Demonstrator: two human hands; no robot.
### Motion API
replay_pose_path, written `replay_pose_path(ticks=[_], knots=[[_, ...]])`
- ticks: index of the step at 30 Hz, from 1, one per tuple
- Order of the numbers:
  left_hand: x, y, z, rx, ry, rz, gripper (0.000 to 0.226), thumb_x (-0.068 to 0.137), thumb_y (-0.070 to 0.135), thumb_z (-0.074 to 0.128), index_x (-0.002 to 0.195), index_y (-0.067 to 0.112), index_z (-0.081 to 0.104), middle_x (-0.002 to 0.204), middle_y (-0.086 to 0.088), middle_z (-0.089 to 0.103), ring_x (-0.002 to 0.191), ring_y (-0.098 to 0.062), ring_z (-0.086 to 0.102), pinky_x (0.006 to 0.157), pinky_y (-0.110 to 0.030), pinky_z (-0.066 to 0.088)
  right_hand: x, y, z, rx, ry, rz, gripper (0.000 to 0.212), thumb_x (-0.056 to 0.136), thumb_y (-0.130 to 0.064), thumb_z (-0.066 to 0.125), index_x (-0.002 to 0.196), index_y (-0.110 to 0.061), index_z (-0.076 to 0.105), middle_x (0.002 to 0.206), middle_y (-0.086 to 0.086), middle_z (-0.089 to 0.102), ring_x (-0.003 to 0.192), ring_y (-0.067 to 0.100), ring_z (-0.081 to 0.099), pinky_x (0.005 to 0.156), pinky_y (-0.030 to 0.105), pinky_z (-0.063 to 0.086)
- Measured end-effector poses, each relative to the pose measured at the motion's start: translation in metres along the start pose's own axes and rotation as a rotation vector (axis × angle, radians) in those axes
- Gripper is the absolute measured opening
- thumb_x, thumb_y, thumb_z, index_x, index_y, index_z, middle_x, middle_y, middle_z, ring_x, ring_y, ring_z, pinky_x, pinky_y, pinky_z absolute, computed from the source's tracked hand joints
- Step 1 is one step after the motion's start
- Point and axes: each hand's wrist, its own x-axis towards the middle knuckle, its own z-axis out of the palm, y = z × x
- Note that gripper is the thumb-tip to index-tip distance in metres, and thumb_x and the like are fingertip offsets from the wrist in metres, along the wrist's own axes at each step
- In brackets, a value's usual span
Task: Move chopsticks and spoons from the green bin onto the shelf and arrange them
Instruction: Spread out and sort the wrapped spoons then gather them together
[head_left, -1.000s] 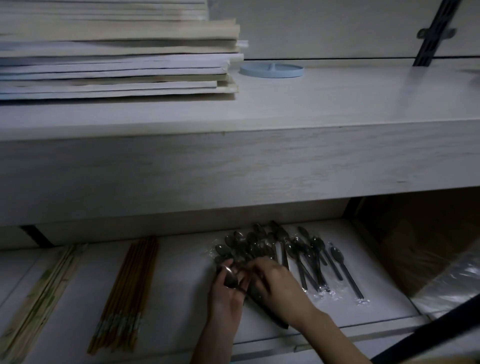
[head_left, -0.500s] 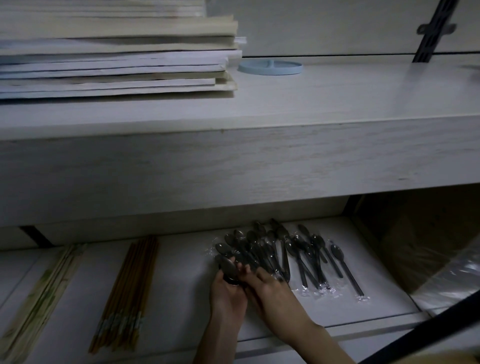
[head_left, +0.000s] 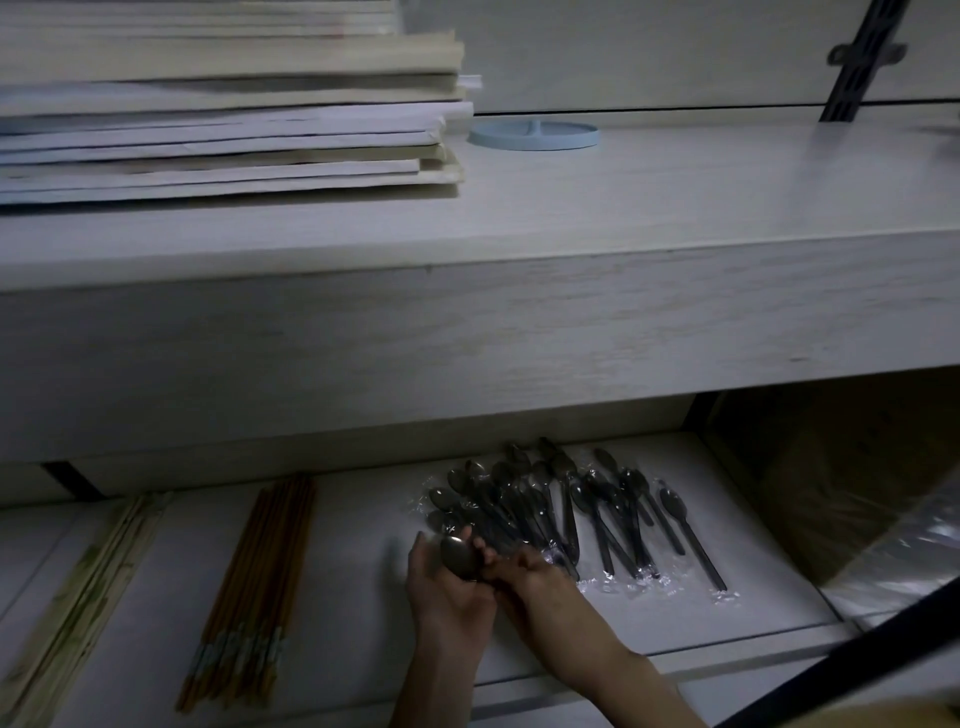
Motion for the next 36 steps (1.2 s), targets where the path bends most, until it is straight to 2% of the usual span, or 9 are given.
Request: replay_pose_path(ticks=[4, 7, 9, 11, 15, 22, 29, 33, 36], knots=[[0.001, -0.008, 0.000, 0.073, 0.025, 0.006, 0.025, 0.099, 0.016, 0.034, 0.088, 0.009, 0.055, 0.073, -0.006, 0.052, 0.040, -0.012, 0.049, 0.041, -0.014, 0.047, 0.000, 0.001, -0.005, 0.040, -0.033, -0.002, 0.034, 0.094, -0.022, 0.044, 0.125, -0.030, 0.057, 0.119, 0.009, 0.053, 0.109, 0.025, 0.055, 0.092, 0.021, 0.039], [0.004, -0.009, -0.001, 0.097, 0.022, -0.003, 0.025, 0.099, 0.017, 0.034, 0.086, 0.010, 0.054, 0.067, -0.005, 0.050, 0.032, -0.009, 0.047, 0.037, -0.011, 0.043, -0.001, 0.000, -0.014, 0.061, -0.102, -0.023, 0.029, 0.094, -0.021, 0.048, 0.119, -0.025, 0.062, 0.107, 0.004, 0.061, 0.096, 0.016, 0.058, 0.080, 0.013, 0.035], [0.005, -0.005, -0.003, 0.093, -0.006, -0.004, 0.021, 0.095, 0.016, 0.039, 0.077, 0.011, 0.050, 0.052, -0.001, 0.051, 0.030, -0.007, 0.043, 0.033, -0.010, 0.037, -0.002, 0.001, -0.023, 0.204, -0.187, 0.012, 0.024, 0.096, -0.023, 0.047, 0.088, -0.027, 0.069, 0.071, -0.012, 0.063, 0.062, 0.006, 0.059, 0.068, 0.013, 0.039], [0.008, 0.001, -0.006, 0.057, -0.012, 0.024, 0.022, 0.095, 0.017, 0.040, 0.075, 0.011, 0.047, 0.048, 0.000, 0.051, 0.031, -0.006, 0.041, 0.031, -0.012, 0.033, 0.000, 0.013, -0.029, 0.268, -0.127, 0.149, 0.037, 0.097, -0.028, 0.045, 0.063, -0.031, 0.060, 0.054, -0.014, 0.057, 0.050, -0.002, 0.055, 0.063, 0.016, 0.045], [0.010, 0.009, -0.011, 0.032, 0.001, 0.074, 0.028, 0.100, 0.020, 0.034, 0.078, 0.011, 0.048, 0.060, -0.001, 0.046, 0.032, -0.005, 0.041, 0.031, -0.012, 0.032, 0.019, 0.059, -0.032, -0.019, 0.257, 0.470, 0.028, 0.097, -0.031, 0.043, 0.098, -0.015, 0.065, 0.089, 0.007, 0.070, 0.079, 0.020, 0.068, 0.075, 0.035, 0.056], [0.004, 0.000, -0.007, 0.051, -0.005, 0.103, 0.032, 0.102, 0.021, 0.025, 0.082, 0.010, 0.048, 0.069, -0.005, 0.039, 0.030, -0.006, 0.040, 0.031, -0.011, 0.031, 0.041, 0.074, -0.021, -0.296, 0.128, 0.647, 0.022, 0.095, -0.022, 0.047, 0.105, -0.008, 0.061, 0.107, 0.010, 0.067, 0.098, 0.024, 0.066, 0.084, 0.035, 0.055], [0.004, 0.004, -0.007, 0.048, 0.005, 0.096, 0.032, 0.101, 0.021, 0.026, 0.083, 0.009, 0.049, 0.069, -0.005, 0.041, 0.036, -0.007, 0.043, 0.033, -0.012, 0.034, 0.056, 0.091, -0.032, 0.016, 0.052, 0.727, 0.027, 0.094, -0.021, 0.048, 0.110, -0.002, 0.058, 0.110, 0.017, 0.065, 0.102, 0.031, 0.063, 0.079, 0.034, 0.051], [0.003, 0.001, -0.003, 0.023, 0.030, 0.076, 0.031, 0.101, 0.021, 0.028, 0.082, 0.009, 0.050, 0.069, -0.005, 0.041, 0.038, -0.008, 0.042, 0.033, -0.013, 0.034, 0.058, 0.109, -0.037, 0.205, 0.125, 0.698, 0.026, 0.091, -0.013, 0.051, 0.111, 0.001, 0.060, 0.108, 0.023, 0.066, 0.101, 0.036, 0.063, 0.089, 0.044, 0.052], [0.003, -0.002, 0.001, 0.001, 0.055, 0.058, 0.031, 0.101, 0.021, 0.029, 0.082, 0.009, 0.050, 0.069, -0.006, 0.042, 0.035, -0.008, 0.043, 0.034, -0.012, 0.034, 0.051, 0.105, -0.046, 0.175, 0.152, 0.638, 0.027, 0.095, -0.014, 0.046, 0.115, -0.001, 0.059, 0.110, 0.021, 0.066, 0.095, 0.030, 0.062, 0.074, 0.033, 0.051]])
